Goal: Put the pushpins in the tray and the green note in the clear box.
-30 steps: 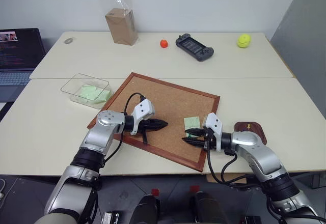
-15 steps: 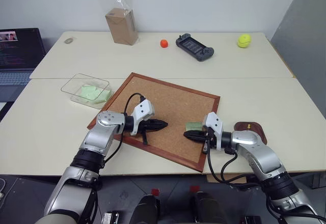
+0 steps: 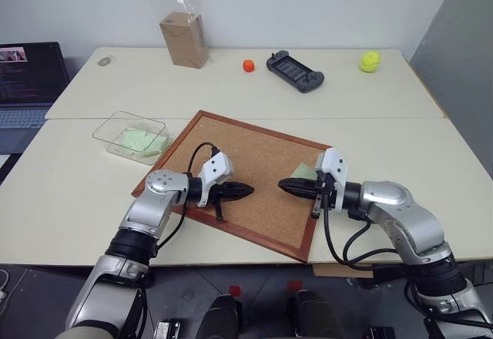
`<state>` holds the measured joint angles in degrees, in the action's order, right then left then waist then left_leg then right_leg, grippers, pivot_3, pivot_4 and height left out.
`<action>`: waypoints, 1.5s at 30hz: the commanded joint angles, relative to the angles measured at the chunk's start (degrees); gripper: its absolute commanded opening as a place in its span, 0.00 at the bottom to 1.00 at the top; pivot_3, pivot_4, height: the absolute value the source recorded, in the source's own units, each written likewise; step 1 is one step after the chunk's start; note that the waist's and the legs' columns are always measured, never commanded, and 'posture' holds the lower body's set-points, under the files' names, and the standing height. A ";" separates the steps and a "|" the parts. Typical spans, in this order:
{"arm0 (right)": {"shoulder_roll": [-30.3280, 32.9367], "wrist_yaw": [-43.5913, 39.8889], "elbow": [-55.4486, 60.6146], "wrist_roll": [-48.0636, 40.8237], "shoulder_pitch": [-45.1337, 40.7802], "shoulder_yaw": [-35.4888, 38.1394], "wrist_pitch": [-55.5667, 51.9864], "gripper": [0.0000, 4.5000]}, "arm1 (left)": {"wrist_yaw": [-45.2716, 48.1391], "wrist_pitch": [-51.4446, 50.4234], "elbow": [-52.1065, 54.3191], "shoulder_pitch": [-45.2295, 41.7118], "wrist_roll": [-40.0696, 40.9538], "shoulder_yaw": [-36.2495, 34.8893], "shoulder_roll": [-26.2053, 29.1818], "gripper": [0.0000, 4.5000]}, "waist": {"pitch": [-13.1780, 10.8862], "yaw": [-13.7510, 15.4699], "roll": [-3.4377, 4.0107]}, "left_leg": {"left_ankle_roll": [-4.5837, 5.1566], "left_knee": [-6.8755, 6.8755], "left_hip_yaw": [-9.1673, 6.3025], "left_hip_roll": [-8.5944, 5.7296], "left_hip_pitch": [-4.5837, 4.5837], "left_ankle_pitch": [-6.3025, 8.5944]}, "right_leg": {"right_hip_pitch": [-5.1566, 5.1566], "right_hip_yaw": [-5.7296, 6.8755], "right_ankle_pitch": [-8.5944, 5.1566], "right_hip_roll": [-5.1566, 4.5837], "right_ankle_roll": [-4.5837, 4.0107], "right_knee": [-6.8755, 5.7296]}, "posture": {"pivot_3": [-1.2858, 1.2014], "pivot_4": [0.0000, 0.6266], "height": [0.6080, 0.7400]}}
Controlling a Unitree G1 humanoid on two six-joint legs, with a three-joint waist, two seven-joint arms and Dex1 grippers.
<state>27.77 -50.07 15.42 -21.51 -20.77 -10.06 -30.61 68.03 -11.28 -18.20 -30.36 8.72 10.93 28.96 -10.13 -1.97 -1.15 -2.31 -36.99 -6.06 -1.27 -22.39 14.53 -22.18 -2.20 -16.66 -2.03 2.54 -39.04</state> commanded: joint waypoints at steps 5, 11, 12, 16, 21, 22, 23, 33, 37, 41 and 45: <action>0.11 1.72 2.16 -0.98 -2.37 2.52 -0.02 0.00 | 0.25 -5.44 3.41 -0.11 4.93 -2.45 -0.99 0.04 | 0.00 0.01 0.00 | 0.00 0.00 0.00 0.00 0.00 0.00 | 0.00 0.00 0.00 0.00 0.00 0.00 | 0.52 0.24 1.00; 0.48 2.32 2.31 -1.05 -3.98 3.17 -0.03 0.00 | -2.28 -18.88 8.98 -3.19 14.81 -8.93 -1.59 0.31 | -0.02 0.02 -0.02 | 0.00 -0.02 -0.06 0.01 -0.10 0.00 | -0.07 0.06 0.00 0.00 0.00 -0.01 | 0.52 0.24 1.00; 0.70 2.10 2.36 -0.94 -4.08 3.11 0.08 0.00 | -2.93 -21.03 9.92 -3.74 16.27 -9.80 -1.75 0.32 | -0.02 0.05 -0.02 | 0.00 -0.02 -0.08 0.01 -0.11 0.00 | -0.07 0.08 0.00 0.00 0.00 -0.01 | 0.52 0.24 1.00; 4.75 -1.65 2.74 4.38 -3.36 -0.80 6.00 0.00 | -4.48 -28.80 12.21 -6.48 21.63 -12.55 -1.73 0.50 | -0.02 0.06 -0.02 | 0.00 -0.04 -0.07 -0.01 -0.14 0.00 | -0.07 0.08 0.00 -0.01 0.00 0.01 | 0.52 0.24 1.00; 8.43 -4.93 0.43 10.87 -2.79 -4.85 15.49 0.00 | -5.25 -33.37 13.01 -9.01 25.22 -13.70 -1.88 0.72 | -0.03 -0.07 -0.03 | -0.01 -0.02 -0.01 -0.02 -0.10 0.00 | -0.07 0.07 0.00 0.01 0.00 0.01 | 0.52 0.24 1.00; 8.92 -5.59 -0.01 11.94 -2.77 -5.57 17.46 0.00 | -4.68 -33.73 13.65 -9.27 25.63 -13.15 -1.78 0.76 | -0.03 -0.07 -0.03 | -0.01 -0.02 -0.03 -0.01 -0.11 -0.01 | -0.08 0.07 0.00 0.01 0.00 0.02 | 0.52 0.24 1.00; 9.40 -6.33 -0.30 13.00 -2.76 -6.41 19.36 0.00 | -4.30 -33.85 14.22 -9.60 25.69 -12.49 -1.78 0.81 | -0.03 -0.06 -0.03 | -0.01 -0.02 -0.02 -0.02 -0.11 -0.01 | -0.07 0.08 0.00 0.01 0.00 0.02 | 0.52 0.24 1.00; 9.08 -9.03 -0.96 13.95 -3.23 -7.94 22.54 0.00 | 0.78 -35.96 17.80 -11.41 28.41 -8.23 -0.96 0.88 | -0.04 0.01 -0.05 | -0.05 -0.02 -0.01 0.01 -0.11 -0.03 | -0.07 0.03 0.00 -0.02 0.00 0.03 | 0.52 0.24 1.00; 8.88 -9.44 -0.69 13.80 -3.50 -7.74 22.20 0.00 | 3.43 -35.30 18.64 -11.03 27.82 -6.04 0.61 0.88 | -0.04 -0.01 -0.05 | -0.05 -0.02 0.00 0.00 -0.11 -0.03 | -0.07 0.02 0.00 -0.01 0.00 0.03 | 0.52 0.24 1.00; 8.16 -9.68 0.25 13.74 -4.36 -8.29 21.65 0.00 | 4.95 -31.94 17.43 -10.45 24.57 -2.46 1.28 0.88 | -0.04 0.02 -0.05 | -0.04 -0.03 0.00 0.00 -0.11 -0.02 | -0.06 0.02 0.00 -0.02 0.00 0.03 | 0.52 0.24 1.00; 7.42 -9.89 1.05 14.15 -4.91 -8.87 21.47 0.00 | 5.84 -29.45 16.41 -9.99 22.85 -0.59 1.01 0.88 | -0.04 0.01 -0.05 | -0.04 -0.02 0.00 0.00 -0.11 -0.02 | -0.07 0.01 0.00 -0.01 0.00 0.03 | 0.52 0.24 1.00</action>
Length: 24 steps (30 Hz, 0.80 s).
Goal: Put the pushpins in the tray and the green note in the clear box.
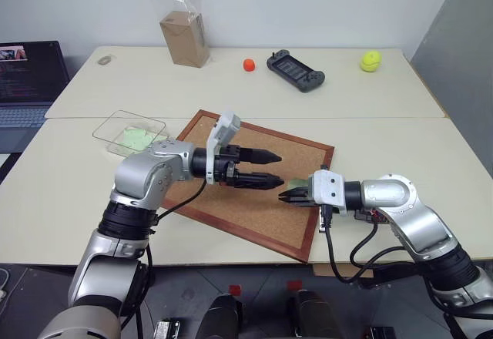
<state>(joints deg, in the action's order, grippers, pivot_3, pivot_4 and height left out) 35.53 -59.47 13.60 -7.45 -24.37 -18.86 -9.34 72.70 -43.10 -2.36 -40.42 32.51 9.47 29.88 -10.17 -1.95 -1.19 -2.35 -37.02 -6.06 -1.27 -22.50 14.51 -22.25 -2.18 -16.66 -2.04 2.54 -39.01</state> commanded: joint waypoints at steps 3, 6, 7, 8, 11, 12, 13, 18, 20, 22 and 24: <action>-0.74 -0.60 3.64 0.28 -1.54 -0.68 0.15 0.00 | 1.55 3.75 -0.07 0.07 -2.00 1.77 -0.33 0.88 | 0.00 0.06 0.00 | 0.00 0.00 -0.02 0.00 -0.01 0.00 | 0.00 0.02 0.00 0.00 0.00 0.00 | 0.52 0.24 1.00; -1.04 -0.77 4.12 0.60 -1.81 -1.17 0.45 0.00 | 0.60 5.55 -1.99 -0.29 -3.40 2.01 -1.46 0.88 | 0.00 0.05 0.00 | 0.00 0.00 0.00 0.00 0.00 0.00 | 0.00 0.00 0.00 0.00 0.00 0.00 | 0.52 0.24 1.00; -1.10 -0.79 4.18 0.67 -1.87 -1.26 0.53 0.00 | 0.53 5.83 -2.50 -0.42 -3.64 1.99 -1.74 0.88 | 0.00 0.05 0.00 | 0.01 0.00 -0.01 0.00 0.00 0.00 | 0.00 0.01 0.00 0.00 0.00 0.00 | 0.52 0.24 1.00; -1.06 -0.87 4.21 0.78 -1.94 -1.37 0.72 0.00 | 0.56 5.96 -2.85 -0.52 -3.84 1.97 -1.98 0.88 | 0.00 0.05 0.00 | 0.01 0.00 -0.01 0.00 -0.01 0.00 | 0.00 0.02 0.00 0.00 0.00 0.00 | 0.52 0.24 1.00; -1.00 -0.96 4.39 1.06 -1.99 -1.66 1.07 0.00 | 0.54 6.20 -3.07 -0.41 -4.19 2.05 -2.49 0.88 | 0.00 0.06 0.00 | 0.01 0.00 -0.02 -0.01 -0.01 0.00 | 0.00 0.02 0.00 0.00 0.00 0.00 | 0.52 0.24 1.00; -1.00 -1.02 4.43 1.16 -2.00 -1.73 1.19 0.00 | 0.36 6.36 -3.22 -0.36 -4.39 2.12 -2.76 0.88 | 0.00 0.05 -0.01 | 0.01 0.00 -0.01 -0.01 -0.02 0.00 | 0.00 0.02 0.00 0.00 0.00 0.01 | 0.52 0.24 1.00; -1.00 -1.07 4.44 1.22 -2.03 -1.78 1.29 0.00 | -0.02 6.32 -3.49 -0.40 -4.59 2.15 -3.07 0.88 | 0.00 0.05 -0.01 | 0.01 0.00 -0.01 -0.01 -0.02 0.00 | 0.00 0.02 0.00 0.00 0.00 0.01 | 0.52 0.24 1.00; -1.06 -1.14 4.63 1.45 -2.00 -2.01 1.47 0.00 | -0.04 5.72 -2.81 -0.21 -4.07 1.95 -4.06 0.72 | 0.00 0.04 -0.01 | 0.01 0.00 -0.01 0.00 -0.01 0.00 | 0.00 0.02 0.00 0.00 0.00 0.01 | 0.52 0.24 1.00; -1.08 -1.17 4.51 1.44 -2.02 -2.03 1.53 0.00 | 0.01 5.42 -2.46 -0.19 -3.82 1.96 -4.19 0.63 | 0.00 0.04 -0.01 | 0.01 -0.01 -0.02 0.00 -0.01 0.00 | 0.00 0.02 0.00 0.00 0.00 0.01 | 0.52 0.24 1.00; -1.11 -1.16 4.47 1.44 -1.99 -2.05 1.55 0.00 | 0.09 5.32 -2.28 -0.11 -3.76 1.98 -4.16 0.56 | 0.00 0.03 -0.01 | 0.01 0.00 -0.01 0.00 -0.01 0.00 | 0.00 0.01 0.00 0.00 0.00 0.01 | 0.52 0.24 1.00; -1.14 -1.09 4.55 1.51 -1.93 -2.10 1.57 0.00 | 0.09 5.34 -2.38 -0.10 -3.91 2.14 -4.22 0.46 | 0.00 0.04 -0.01 | 0.01 0.00 -0.02 0.00 -0.01 0.00 | 0.00 0.02 0.00 0.00 0.00 0.00 | 0.52 0.24 1.00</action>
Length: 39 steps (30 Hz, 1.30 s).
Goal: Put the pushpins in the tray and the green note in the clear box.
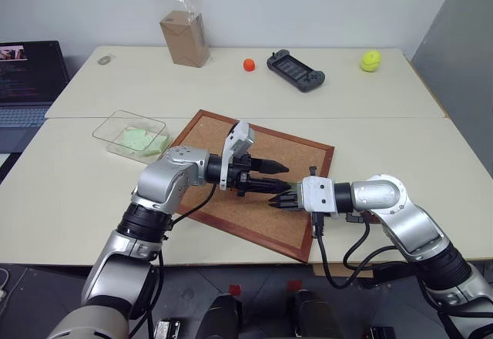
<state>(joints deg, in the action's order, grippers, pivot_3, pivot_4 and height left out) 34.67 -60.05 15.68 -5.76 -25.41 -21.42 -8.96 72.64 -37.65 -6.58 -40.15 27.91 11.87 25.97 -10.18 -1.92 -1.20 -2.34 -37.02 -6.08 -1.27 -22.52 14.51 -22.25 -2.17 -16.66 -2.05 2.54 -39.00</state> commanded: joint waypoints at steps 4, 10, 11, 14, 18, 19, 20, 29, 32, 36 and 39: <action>-0.34 -0.33 2.84 -0.17 -0.70 0.43 1.11 0.00 | 0.64 -0.43 2.32 -0.02 0.74 0.33 -0.33 0.30 | 0.00 0.00 0.00 | 0.00 0.00 0.00 0.00 0.00 0.00 | 0.00 0.00 0.00 0.00 0.00 0.00 | 0.52 0.24 1.00; -0.55 -0.19 3.04 -0.19 -0.71 0.32 0.82 0.00 | 1.20 -0.57 2.55 0.10 0.73 0.58 -0.35 0.03 | 0.00 0.00 0.00 | 0.00 0.00 0.00 0.00 0.00 0.00 | 0.00 0.00 0.00 0.00 0.00 0.00 | 0.52 0.24 1.00; -0.62 -0.15 3.01 -0.17 -0.74 0.31 0.80 0.00 | 1.34 -0.53 2.48 0.09 0.71 0.59 -0.27 0.00 | 0.00 0.00 0.00 | 0.00 0.00 0.01 0.00 0.00 0.00 | 0.00 0.00 0.00 0.00 0.00 0.00 | 0.52 0.24 1.00; -0.73 -0.05 2.84 -0.09 -0.77 0.37 0.93 0.00 | 1.59 -0.39 2.28 0.10 0.59 0.60 -0.08 0.00 | 0.00 0.00 0.00 | 0.00 0.00 0.00 0.00 0.00 0.00 | 0.00 0.00 0.00 0.00 0.00 0.00 | 0.52 0.24 1.00; -0.47 -0.18 2.20 0.08 -1.02 0.92 1.42 0.00 | 1.31 0.19 1.90 0.20 -0.56 0.95 0.46 0.00 | 0.00 0.00 0.00 | 0.00 0.00 0.01 0.00 0.00 0.00 | 0.00 0.00 0.00 0.00 0.00 0.00 | 0.52 0.24 1.00; -0.36 -0.22 2.12 -0.03 -1.13 1.18 1.38 0.00 | 1.27 0.48 1.66 0.22 -0.85 0.97 0.55 0.00 | 0.00 0.00 0.00 | 0.00 0.00 0.01 0.00 0.00 0.00 | 0.00 -0.01 0.00 0.00 0.00 0.00 | 0.52 0.24 1.00; -0.32 -0.22 2.09 -0.21 -1.29 1.44 1.22 0.00 | 1.35 0.94 1.36 0.25 -1.21 1.04 0.72 0.00 | 0.00 0.00 0.00 | 0.00 0.00 0.01 0.00 0.00 0.00 | 0.00 -0.01 0.00 0.00 0.00 0.00 | 0.52 0.24 1.00; -0.91 1.78 6.13 -9.51 -1.73 8.75 -11.09 0.00 | 2.81 5.02 -0.40 1.74 -4.06 1.39 2.81 0.00 | 0.00 0.08 0.00 | 0.00 0.00 -0.02 0.00 -0.01 0.00 | 0.00 0.00 0.00 -0.01 0.00 0.00 | 0.52 0.24 1.00; -0.70 2.89 7.88 -12.51 -1.14 11.11 -15.45 0.00 | 2.61 5.31 -0.79 1.69 -4.16 1.00 3.01 0.00 | 0.00 0.09 0.00 | 0.01 0.00 -0.03 -0.01 -0.03 0.00 | 0.00 0.01 0.00 -0.02 0.00 0.01 | 0.52 0.24 1.00; -0.90 4.36 9.18 -15.21 -0.98 12.87 -19.21 0.00 | 2.49 5.58 -1.19 1.42 -4.27 1.03 2.86 0.00 | 0.00 0.05 0.00 | 0.01 0.01 -0.02 -0.01 -0.02 0.01 | 0.00 0.00 0.00 -0.02 0.00 0.01 | 0.52 0.24 1.00; -1.22 5.28 9.58 -16.19 -1.10 13.29 -20.68 0.00 | 2.52 5.51 -1.20 1.20 -4.17 1.13 2.68 0.00 | 0.00 0.03 0.00 | 0.01 0.01 -0.02 0.00 -0.02 0.01 | 0.00 0.01 0.00 -0.01 0.00 0.01 | 0.52 0.24 1.00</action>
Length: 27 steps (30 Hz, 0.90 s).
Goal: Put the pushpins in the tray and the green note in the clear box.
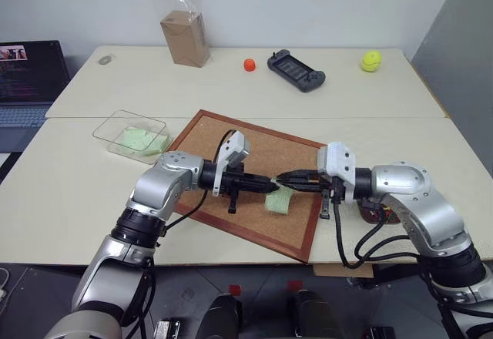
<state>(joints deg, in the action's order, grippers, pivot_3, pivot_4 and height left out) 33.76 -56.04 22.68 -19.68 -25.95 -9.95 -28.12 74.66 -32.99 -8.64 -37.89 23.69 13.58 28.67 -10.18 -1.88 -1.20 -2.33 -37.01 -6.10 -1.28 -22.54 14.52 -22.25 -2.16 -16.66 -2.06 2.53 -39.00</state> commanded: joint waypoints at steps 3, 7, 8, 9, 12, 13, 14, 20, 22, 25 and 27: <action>-0.29 1.91 2.79 -2.91 -0.52 2.01 -2.25 0.00 | 0.61 0.90 0.74 -1.20 0.04 -0.52 0.00 0.00 | 0.00 0.00 0.00 | 0.00 0.00 0.00 0.00 -0.01 0.00 | 0.00 0.00 0.00 0.00 0.00 0.00 | 0.52 0.24 1.00; 0.17 2.75 2.86 -3.42 -0.11 2.72 -2.70 0.00 | 0.66 0.99 0.47 -1.46 -0.04 -0.64 0.15 0.00 | 0.00 0.00 0.00 | 0.00 0.00 0.00 0.00 -0.01 0.00 | 0.00 0.00 0.00 0.00 0.00 0.00 | 0.52 0.24 1.00; 0.32 3.01 3.02 -3.52 0.18 3.12 -2.88 0.00 | 0.58 1.02 0.53 -1.48 -0.06 -0.71 0.19 0.00 | 0.00 0.00 0.00 | 0.00 0.00 0.01 0.00 -0.01 0.00 | 0.00 0.00 0.00 0.00 0.00 0.00 | 0.52 0.24 1.00; 0.58 3.50 3.34 -3.74 0.75 3.88 -3.23 0.00 | 0.38 0.99 0.67 -1.53 0.00 -0.91 0.22 0.00 | 0.00 0.01 0.00 | 0.00 0.00 0.00 0.00 -0.01 0.00 | 0.00 0.00 0.00 0.00 0.00 0.00 | 0.52 0.24 1.00; 1.28 6.93 5.36 -5.11 4.37 8.80 -5.89 0.00 | -0.76 0.07 2.12 -1.77 0.83 -2.04 0.22 0.00 | 0.00 0.07 0.00 | 0.00 0.00 0.00 -0.01 -0.02 0.00 | 0.00 0.01 0.00 0.00 0.00 0.00 | 0.52 0.24 1.00; 1.23 8.46 6.33 -5.95 5.86 10.84 -7.10 0.00 | -1.17 -0.32 2.80 -1.78 1.27 -2.47 0.17 0.00 | 0.00 0.09 0.00 | 0.00 0.00 -0.02 -0.01 -0.05 0.00 | 0.00 0.01 0.00 -0.01 0.00 0.01 | 0.52 0.24 1.00; 1.06 9.99 7.30 -6.87 7.21 12.73 -8.35 0.00 | -1.54 -0.63 3.39 -1.77 1.66 -2.88 0.06 0.00 | 0.00 0.10 0.00 | 0.00 0.00 -0.03 -0.01 -0.06 0.00 | 0.00 0.01 0.00 -0.01 0.00 0.01 | 0.52 0.24 1.00; -0.01 20.17 14.77 -10.54 18.20 24.44 -16.28 0.00 | -5.98 5.23 9.48 -0.18 -0.32 -2.82 -2.10 0.00 | 0.00 0.25 0.00 | 0.00 0.01 -0.03 -0.01 -0.10 0.00 | -0.02 0.00 0.00 -0.03 0.00 0.03 | 0.52 0.24 1.00; -1.10 23.80 16.58 -10.95 21.87 27.84 -18.62 0.00 | -6.76 10.16 11.02 0.77 -2.82 -1.18 -2.88 0.00 | 0.00 0.30 0.00 | 0.00 0.01 -0.01 -0.02 -0.10 0.00 | 0.00 -0.02 0.00 -0.04 0.00 0.03 | 0.52 0.24 1.00; -3.43 28.42 18.12 -11.89 26.24 32.00 -21.25 0.00 | -7.34 17.73 10.82 1.70 -6.87 1.36 -4.09 0.00 | 0.02 0.21 0.02 | 0.00 0.01 0.08 -0.02 -0.03 0.00 | 0.01 -0.10 0.00 -0.04 0.00 0.01 | 0.52 0.24 1.00; -4.82 30.91 18.24 -12.06 28.51 34.09 -22.31 0.00 | -8.16 21.73 10.03 1.43 -8.78 2.55 -5.58 0.00 | 0.02 0.19 0.02 | 0.01 0.01 0.15 0.00 0.01 0.00 | 0.02 -0.14 0.00 0.00 0.00 -0.01 | 0.52 0.24 1.00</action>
<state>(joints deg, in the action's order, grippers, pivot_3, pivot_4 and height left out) 29.85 -27.87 38.74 -30.53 1.56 21.06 -49.59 67.51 -16.41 0.42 -36.03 16.86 15.12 24.12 -10.16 -1.69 -1.18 -2.31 -36.99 -6.01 -1.29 -22.53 14.51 -22.20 -2.25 -16.66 -2.06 2.54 -39.01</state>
